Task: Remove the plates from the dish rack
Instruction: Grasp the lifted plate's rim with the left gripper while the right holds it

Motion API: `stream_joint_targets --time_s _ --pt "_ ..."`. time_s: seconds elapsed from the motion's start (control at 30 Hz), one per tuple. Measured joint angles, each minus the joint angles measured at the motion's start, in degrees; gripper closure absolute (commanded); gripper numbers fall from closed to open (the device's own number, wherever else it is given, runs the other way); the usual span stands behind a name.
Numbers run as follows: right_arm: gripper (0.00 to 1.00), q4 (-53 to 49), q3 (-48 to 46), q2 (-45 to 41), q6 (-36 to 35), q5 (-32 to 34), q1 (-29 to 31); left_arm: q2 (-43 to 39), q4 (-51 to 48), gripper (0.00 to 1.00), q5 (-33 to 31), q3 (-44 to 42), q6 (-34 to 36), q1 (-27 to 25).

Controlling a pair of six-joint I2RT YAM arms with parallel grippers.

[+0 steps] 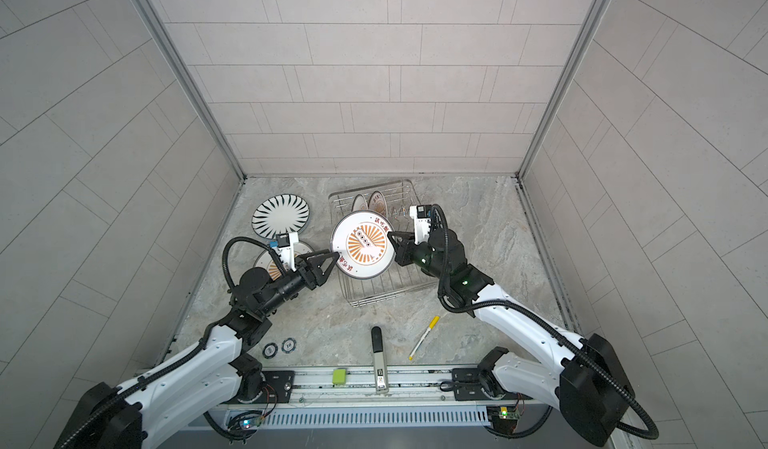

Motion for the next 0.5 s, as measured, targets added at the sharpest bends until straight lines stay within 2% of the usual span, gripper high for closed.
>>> stream_joint_targets --time_s 0.07,0.17,0.37,0.5 --pt "1.0 1.46 0.0 0.07 0.68 -1.44 0.0 0.13 0.02 0.43 -0.46 0.17 -0.35 -0.83" --pt "1.0 2.64 0.0 0.09 1.2 -2.4 -0.2 0.28 -0.61 0.67 -1.38 0.2 -0.46 -1.33" --pt "1.0 4.2 -0.04 1.29 1.42 -2.86 -0.35 1.01 -0.85 0.74 -3.63 0.22 -1.2 -1.64" --pt "1.0 5.01 -0.07 3.43 1.62 -2.84 -0.35 2.49 -0.81 0.82 -4.5 0.22 -1.88 -1.86"
